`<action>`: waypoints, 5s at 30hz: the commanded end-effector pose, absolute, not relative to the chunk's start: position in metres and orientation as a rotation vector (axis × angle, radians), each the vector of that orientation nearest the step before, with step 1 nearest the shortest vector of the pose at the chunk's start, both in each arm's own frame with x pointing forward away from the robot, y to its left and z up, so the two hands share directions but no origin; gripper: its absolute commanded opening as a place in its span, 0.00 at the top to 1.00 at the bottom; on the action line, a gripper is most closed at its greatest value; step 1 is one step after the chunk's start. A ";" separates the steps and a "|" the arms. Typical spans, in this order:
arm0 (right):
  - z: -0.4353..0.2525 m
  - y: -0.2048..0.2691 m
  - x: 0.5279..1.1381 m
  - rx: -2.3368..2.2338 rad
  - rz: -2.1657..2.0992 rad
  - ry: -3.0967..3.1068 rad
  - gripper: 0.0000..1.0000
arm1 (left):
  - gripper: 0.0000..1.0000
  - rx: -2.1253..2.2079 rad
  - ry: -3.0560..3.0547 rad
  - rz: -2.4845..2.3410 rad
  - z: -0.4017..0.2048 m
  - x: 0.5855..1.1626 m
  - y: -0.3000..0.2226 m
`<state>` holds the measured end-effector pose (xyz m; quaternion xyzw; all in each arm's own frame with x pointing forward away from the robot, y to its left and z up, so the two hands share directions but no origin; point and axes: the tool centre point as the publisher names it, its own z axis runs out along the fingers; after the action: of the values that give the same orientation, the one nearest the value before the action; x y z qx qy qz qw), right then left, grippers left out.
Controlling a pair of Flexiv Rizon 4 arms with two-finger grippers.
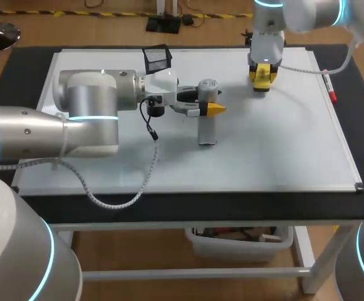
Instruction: Pick up the inspection probe, press it on each red-marked spot on the whiteboard one by one, put down the probe, pick up the eraser, and wipe off all the red marks.
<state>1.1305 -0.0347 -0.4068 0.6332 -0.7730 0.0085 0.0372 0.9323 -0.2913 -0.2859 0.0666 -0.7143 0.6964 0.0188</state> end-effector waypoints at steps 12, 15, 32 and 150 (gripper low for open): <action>-0.406 -0.035 1.132 1.944 0.026 -2.367 1.00 | 1.00 0.198 -2.209 2.162 -0.286 0.932 -0.294; -0.406 -0.035 1.132 1.944 0.026 -2.367 1.00 | 1.00 0.197 -2.209 2.163 -0.285 0.931 -0.295; -0.406 -0.035 1.132 1.944 0.026 -2.367 1.00 | 1.00 0.247 -2.284 2.285 -0.253 0.956 -0.243; -0.423 0.164 0.901 2.325 -0.004 -2.072 1.00 | 1.00 0.769 -2.456 2.400 -0.243 1.017 -0.027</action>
<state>0.9015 0.1690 -0.4237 0.7468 -0.6648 -0.0001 0.0174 1.0173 -0.0264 -0.2427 0.2149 -0.6872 0.6687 -0.1854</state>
